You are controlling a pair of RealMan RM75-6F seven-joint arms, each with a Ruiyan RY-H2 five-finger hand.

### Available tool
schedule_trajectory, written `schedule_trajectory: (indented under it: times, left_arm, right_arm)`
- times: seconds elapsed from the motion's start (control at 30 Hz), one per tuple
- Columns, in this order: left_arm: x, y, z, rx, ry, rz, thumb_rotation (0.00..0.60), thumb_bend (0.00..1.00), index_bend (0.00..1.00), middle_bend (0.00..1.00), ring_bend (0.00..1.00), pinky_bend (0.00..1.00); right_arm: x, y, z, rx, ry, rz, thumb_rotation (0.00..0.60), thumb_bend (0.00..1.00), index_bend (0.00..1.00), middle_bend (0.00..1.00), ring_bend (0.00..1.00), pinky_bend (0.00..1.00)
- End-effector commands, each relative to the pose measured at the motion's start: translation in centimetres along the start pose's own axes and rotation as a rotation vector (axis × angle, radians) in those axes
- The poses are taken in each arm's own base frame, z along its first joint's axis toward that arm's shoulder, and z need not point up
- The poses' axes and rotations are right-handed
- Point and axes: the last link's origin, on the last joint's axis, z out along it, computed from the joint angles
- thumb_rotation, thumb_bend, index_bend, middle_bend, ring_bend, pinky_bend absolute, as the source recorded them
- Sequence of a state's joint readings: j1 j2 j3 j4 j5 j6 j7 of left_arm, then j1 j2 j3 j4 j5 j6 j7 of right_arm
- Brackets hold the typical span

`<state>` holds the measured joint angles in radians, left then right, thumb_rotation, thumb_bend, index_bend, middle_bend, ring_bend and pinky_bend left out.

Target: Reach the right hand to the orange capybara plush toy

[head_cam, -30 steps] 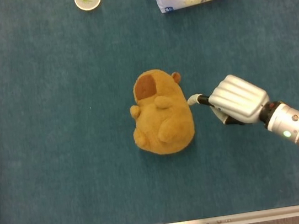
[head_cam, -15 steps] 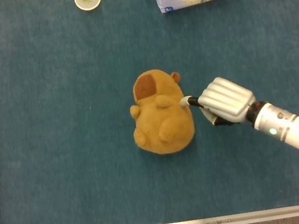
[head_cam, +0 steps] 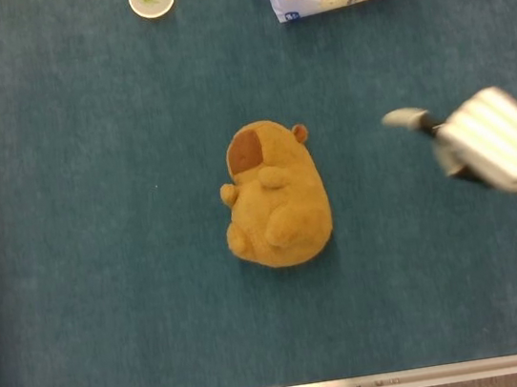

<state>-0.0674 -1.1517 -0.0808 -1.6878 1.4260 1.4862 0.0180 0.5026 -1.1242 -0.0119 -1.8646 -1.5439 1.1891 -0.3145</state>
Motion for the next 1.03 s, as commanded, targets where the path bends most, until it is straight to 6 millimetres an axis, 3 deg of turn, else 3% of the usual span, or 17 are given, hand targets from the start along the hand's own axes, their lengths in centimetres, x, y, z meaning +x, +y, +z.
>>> schedule_trajectory:
  times: [0.03, 0.2, 0.27, 0.33, 0.4, 0.5, 0.6, 0.7, 0.83, 1.03]
  left_arm:
    - [-0.3, 0.4, 0.6, -0.016, -0.011, -0.02, 0.6, 0.1, 0.6, 0.6, 0.47, 0.62]
    - [-1.2, 1.4, 2.0, -0.064, -0.043, -0.044, 0.6, 0.1, 0.6, 0.6, 0.47, 0.62]
    - [-1.5, 1.7, 2.5, -0.079, -0.05, -0.061, 0.6, 0.1, 0.6, 0.6, 0.47, 0.62]
    - [-1.7, 2.1, 3.1, -0.097, -0.055, -0.074, 0.6, 0.1, 0.6, 0.6, 0.47, 0.62]
    - [-1.9, 2.4, 3.6, -0.113, -0.06, -0.085, 0.6, 0.1, 0.6, 0.6, 0.47, 0.62]
    - [-2.1, 2.7, 4.1, -0.131, -0.065, -0.095, 0.6, 0.1, 0.6, 0.6, 0.47, 0.62]
    - [-2.1, 2.8, 4.4, -0.141, -0.062, -0.102, 0.6, 0.1, 0.6, 0.6, 0.47, 0.62]
    - [-2.0, 2.7, 4.4, -0.138, -0.057, -0.106, 0.6, 0.1, 0.6, 0.6, 0.47, 0.62]
    - [-1.7, 2.6, 4.4, -0.131, -0.052, -0.095, 0.6, 0.1, 0.6, 0.6, 0.47, 0.62]
    - [-1.3, 2.4, 4.1, -0.099, -0.062, -0.137, 0.6, 0.1, 0.6, 0.6, 0.47, 0.62]
  right_arm:
    - [0.2, 3.0, -4.6, -0.15, -0.003, -0.109, 0.6, 0.98, 0.26, 0.83, 0.82, 0.98]
    - [0.1, 4.3, -8.9, -0.282, -0.042, -0.241, 0.6, 0.78, 0.26, 0.7, 0.72, 0.98]
    - [0.2, 4.3, -10.2, -0.32, -0.05, -0.279, 0.6, 0.62, 0.26, 0.64, 0.67, 0.97]
    - [0.3, 4.2, -11.5, -0.356, -0.044, -0.338, 0.6, 0.39, 0.26, 0.56, 0.61, 0.95]
    - [0.4, 4.1, -12.6, -0.386, -0.034, -0.392, 0.6, 0.2, 0.26, 0.48, 0.53, 0.89]
    - [0.4, 3.9, -13.8, -0.419, -0.019, -0.413, 0.6, 0.02, 0.26, 0.38, 0.41, 0.73]
    - [0.4, 3.6, -15.1, -0.445, 0.012, -0.415, 0.6, 0.0, 0.26, 0.33, 0.33, 0.56]
    - [0.4, 3.5, -16.1, -0.462, 0.052, -0.393, 0.6, 0.0, 0.26, 0.32, 0.29, 0.46]
    - [0.3, 4.0, -16.5, -0.481, 0.067, -0.344, 0.6, 0.0, 0.26, 0.32, 0.29, 0.44]
    - [-0.5, 4.6, -15.6, -0.451, 0.018, -0.264, 0.6, 0.0, 0.26, 0.32, 0.29, 0.44]
